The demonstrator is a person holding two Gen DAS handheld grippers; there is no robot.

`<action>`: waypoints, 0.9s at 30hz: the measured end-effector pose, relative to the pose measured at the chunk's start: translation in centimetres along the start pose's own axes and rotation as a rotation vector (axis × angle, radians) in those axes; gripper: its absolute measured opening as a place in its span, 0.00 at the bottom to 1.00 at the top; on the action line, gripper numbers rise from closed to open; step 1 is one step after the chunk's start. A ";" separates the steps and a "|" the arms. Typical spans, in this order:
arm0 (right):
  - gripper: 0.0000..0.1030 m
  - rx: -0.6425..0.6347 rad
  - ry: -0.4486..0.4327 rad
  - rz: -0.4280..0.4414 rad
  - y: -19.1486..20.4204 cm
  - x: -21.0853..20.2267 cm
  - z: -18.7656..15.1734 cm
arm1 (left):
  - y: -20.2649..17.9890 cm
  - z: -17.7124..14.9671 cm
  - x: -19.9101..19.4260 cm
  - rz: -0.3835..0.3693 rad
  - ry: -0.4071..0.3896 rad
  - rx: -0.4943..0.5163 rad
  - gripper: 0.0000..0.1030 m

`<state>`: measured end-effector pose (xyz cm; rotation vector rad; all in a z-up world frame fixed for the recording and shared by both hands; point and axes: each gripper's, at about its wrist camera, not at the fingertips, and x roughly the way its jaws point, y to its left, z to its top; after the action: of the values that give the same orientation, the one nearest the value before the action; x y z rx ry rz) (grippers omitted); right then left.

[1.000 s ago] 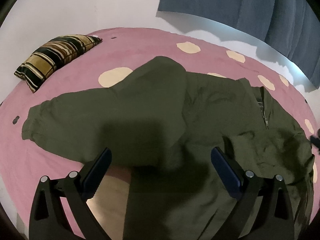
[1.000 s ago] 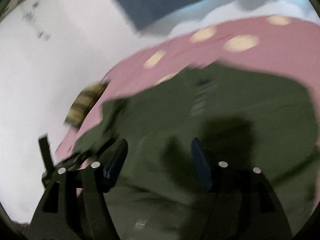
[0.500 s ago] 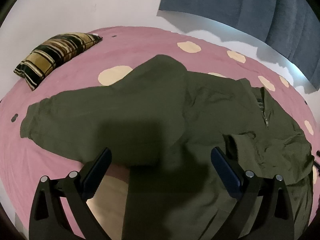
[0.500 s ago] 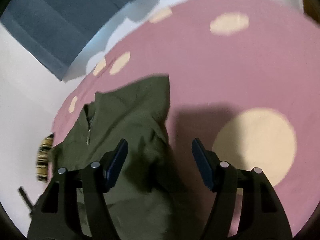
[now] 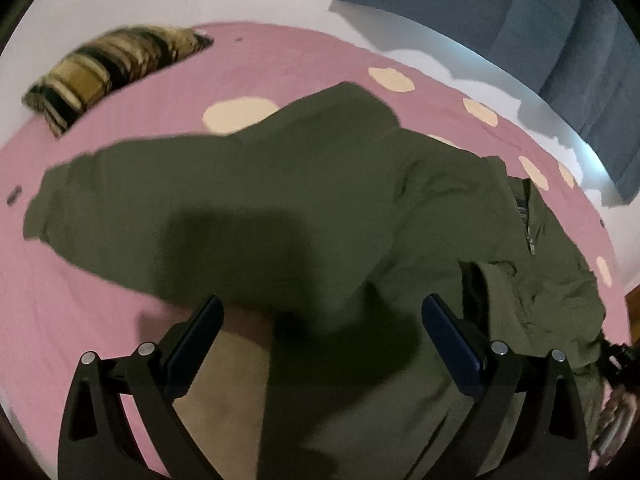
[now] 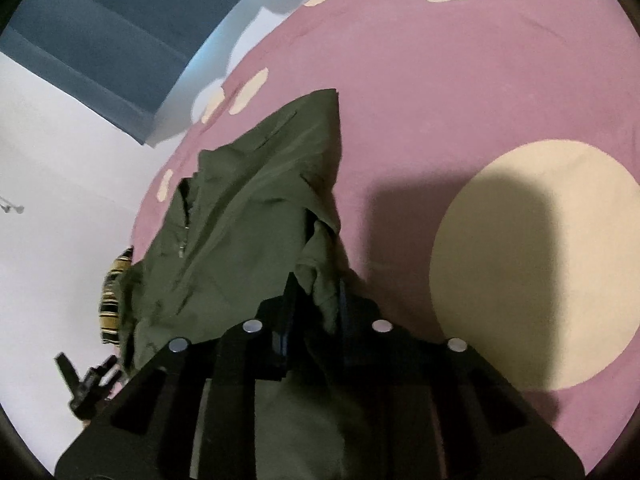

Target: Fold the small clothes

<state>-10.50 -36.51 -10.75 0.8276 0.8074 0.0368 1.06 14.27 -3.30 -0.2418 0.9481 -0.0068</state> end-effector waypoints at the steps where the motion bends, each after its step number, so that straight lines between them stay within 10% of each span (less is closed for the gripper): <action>1: 0.29 0.011 -0.001 0.009 0.0 -0.2 0.0 | 0.6 -0.1 -0.1 -0.011 0.004 -0.012 0.96; 27: 0.57 -0.078 -0.091 -0.060 3.6 -2.1 -0.1 | 26.1 1.6 -1.6 -0.173 -0.205 -0.617 0.95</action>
<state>-11.05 -34.59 -7.05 0.7259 0.7403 -0.0219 -1.21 40.19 -6.61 -0.8775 0.7012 0.1512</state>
